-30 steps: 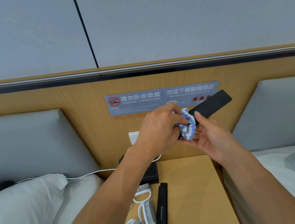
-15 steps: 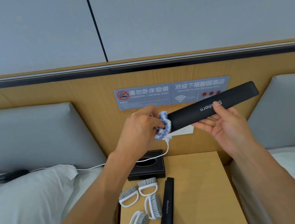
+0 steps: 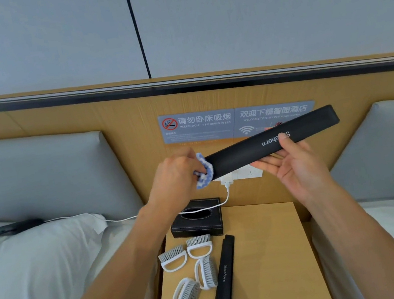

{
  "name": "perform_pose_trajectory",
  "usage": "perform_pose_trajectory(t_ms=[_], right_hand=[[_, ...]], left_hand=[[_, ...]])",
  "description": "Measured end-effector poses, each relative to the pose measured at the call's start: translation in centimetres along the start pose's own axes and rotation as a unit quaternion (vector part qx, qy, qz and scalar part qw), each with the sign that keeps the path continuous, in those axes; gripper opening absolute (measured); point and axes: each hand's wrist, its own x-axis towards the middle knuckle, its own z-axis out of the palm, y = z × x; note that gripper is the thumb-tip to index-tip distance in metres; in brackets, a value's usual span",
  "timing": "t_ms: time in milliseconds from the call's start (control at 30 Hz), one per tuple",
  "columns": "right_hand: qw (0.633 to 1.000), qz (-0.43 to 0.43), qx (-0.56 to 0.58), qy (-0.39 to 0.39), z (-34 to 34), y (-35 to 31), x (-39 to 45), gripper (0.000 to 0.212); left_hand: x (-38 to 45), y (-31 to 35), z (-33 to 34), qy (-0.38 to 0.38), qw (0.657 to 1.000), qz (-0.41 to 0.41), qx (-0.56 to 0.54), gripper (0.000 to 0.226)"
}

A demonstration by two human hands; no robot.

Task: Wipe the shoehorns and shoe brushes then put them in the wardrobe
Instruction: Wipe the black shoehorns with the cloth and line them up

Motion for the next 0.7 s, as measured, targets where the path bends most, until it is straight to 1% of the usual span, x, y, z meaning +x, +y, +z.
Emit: perform_pose_trajectory(t_ms=[33,67,133,167,267,333,400,467,533,600,667,700], right_hand=[[1.000,0.010,-0.006,-0.003,0.3,0.4,0.0,0.024],[1.000,0.021,-0.013,-0.006,0.5,0.9,0.0,0.025],[0.999,0.037,-0.021,-0.018,0.7,1.7,-0.2,0.024],[0.998,0.042,-0.022,-0.032,0.8,2.0,-0.3,0.025],[0.992,0.049,-0.028,-0.111,0.3,1.7,-0.4,0.032],[0.983,0.044,-0.060,-0.167,-0.3,1.0,-0.5,0.035],[0.974,0.027,-0.100,-0.199,-0.8,0.5,-0.5,0.042],[0.971,0.008,-0.134,-0.200,-1.2,0.3,-0.6,0.044],[0.970,-0.010,-0.158,-0.187,-1.3,0.1,-0.7,0.039],[0.972,-0.026,-0.171,-0.158,-1.5,0.2,-0.6,0.027],[0.977,-0.035,-0.177,-0.114,-1.7,0.2,-0.6,0.014],[0.979,-0.035,-0.179,-0.091,-1.8,0.2,-0.6,0.013]], left_hand=[[0.3,0.9,0.0,0.009,1.000,-0.010,-0.007,0.016],[0.6,1.7,-0.2,0.013,0.999,-0.018,-0.036,0.015],[1.7,3.1,-0.6,0.003,0.995,-0.010,-0.098,0.015],[2.1,3.6,-0.9,-0.004,0.994,-0.002,-0.112,0.017],[3.2,4.0,-1.3,-0.034,0.988,0.007,-0.151,0.024],[3.3,3.8,-1.4,-0.054,0.985,0.001,-0.164,0.028],[3.3,3.5,-1.2,-0.057,0.981,-0.011,-0.185,0.030],[3.2,3.3,-1.0,-0.054,0.976,-0.012,-0.209,0.031],[3.1,3.4,-0.9,-0.049,0.974,-0.006,-0.223,0.032],[3.0,3.5,-0.8,-0.036,0.973,-0.003,-0.228,0.031],[3.0,3.3,-1.0,-0.008,0.974,-0.005,-0.228,0.027],[2.9,3.3,-1.2,0.003,0.974,-0.002,-0.225,0.025]])
